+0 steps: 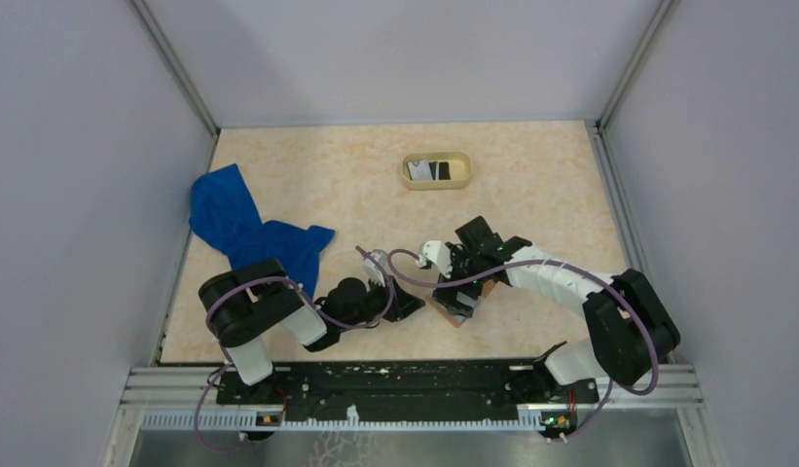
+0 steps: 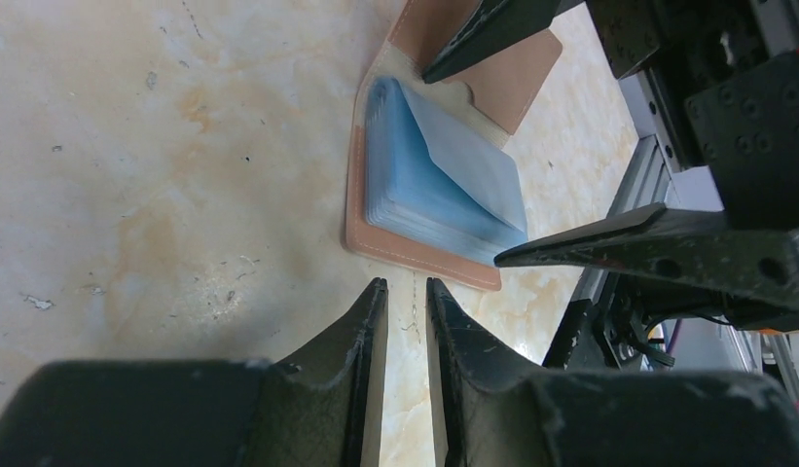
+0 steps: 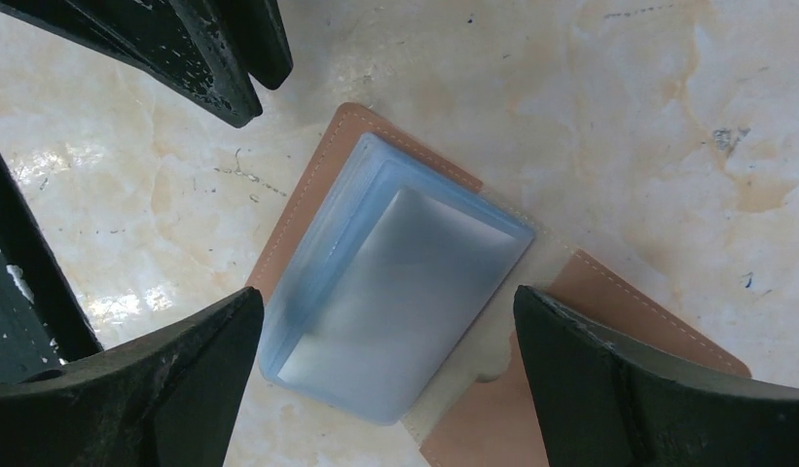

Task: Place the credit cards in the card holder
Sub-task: Open the card holder at the center of the board.

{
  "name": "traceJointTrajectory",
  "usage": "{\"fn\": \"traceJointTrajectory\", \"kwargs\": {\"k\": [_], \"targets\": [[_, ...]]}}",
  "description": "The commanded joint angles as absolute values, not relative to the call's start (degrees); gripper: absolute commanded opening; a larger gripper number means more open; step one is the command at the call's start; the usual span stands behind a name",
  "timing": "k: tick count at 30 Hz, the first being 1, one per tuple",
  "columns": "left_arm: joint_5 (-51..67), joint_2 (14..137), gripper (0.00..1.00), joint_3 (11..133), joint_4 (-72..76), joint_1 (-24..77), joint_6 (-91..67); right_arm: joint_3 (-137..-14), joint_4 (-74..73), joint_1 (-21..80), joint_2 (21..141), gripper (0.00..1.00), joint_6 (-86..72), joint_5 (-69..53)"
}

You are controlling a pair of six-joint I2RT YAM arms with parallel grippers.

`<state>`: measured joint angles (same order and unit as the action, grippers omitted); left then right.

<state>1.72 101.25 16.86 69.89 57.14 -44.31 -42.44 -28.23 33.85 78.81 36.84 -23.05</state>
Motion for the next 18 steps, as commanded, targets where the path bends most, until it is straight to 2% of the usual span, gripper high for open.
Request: {"fn": "traceJointTrajectory", "kwargs": {"k": [1,7,13,18], "targets": [[1.29,101.60,0.27,17.06,73.17,57.48,-45.06,-45.24,-26.29,36.97,79.72,0.97,33.96,-17.36],[1.75,101.52,0.27,17.14,73.13,57.48,-44.86,-46.14,-27.26,37.00,80.74,0.83,33.42,-16.91],[2.05,101.60,0.27,17.15,73.04,57.48,-44.66,-47.10,-28.43,37.00,80.82,0.75,33.06,-18.33],[2.16,101.60,0.27,17.14,73.04,57.48,-44.61,-48.40,-30.30,36.13,80.65,0.80,32.51,-22.24]]}}
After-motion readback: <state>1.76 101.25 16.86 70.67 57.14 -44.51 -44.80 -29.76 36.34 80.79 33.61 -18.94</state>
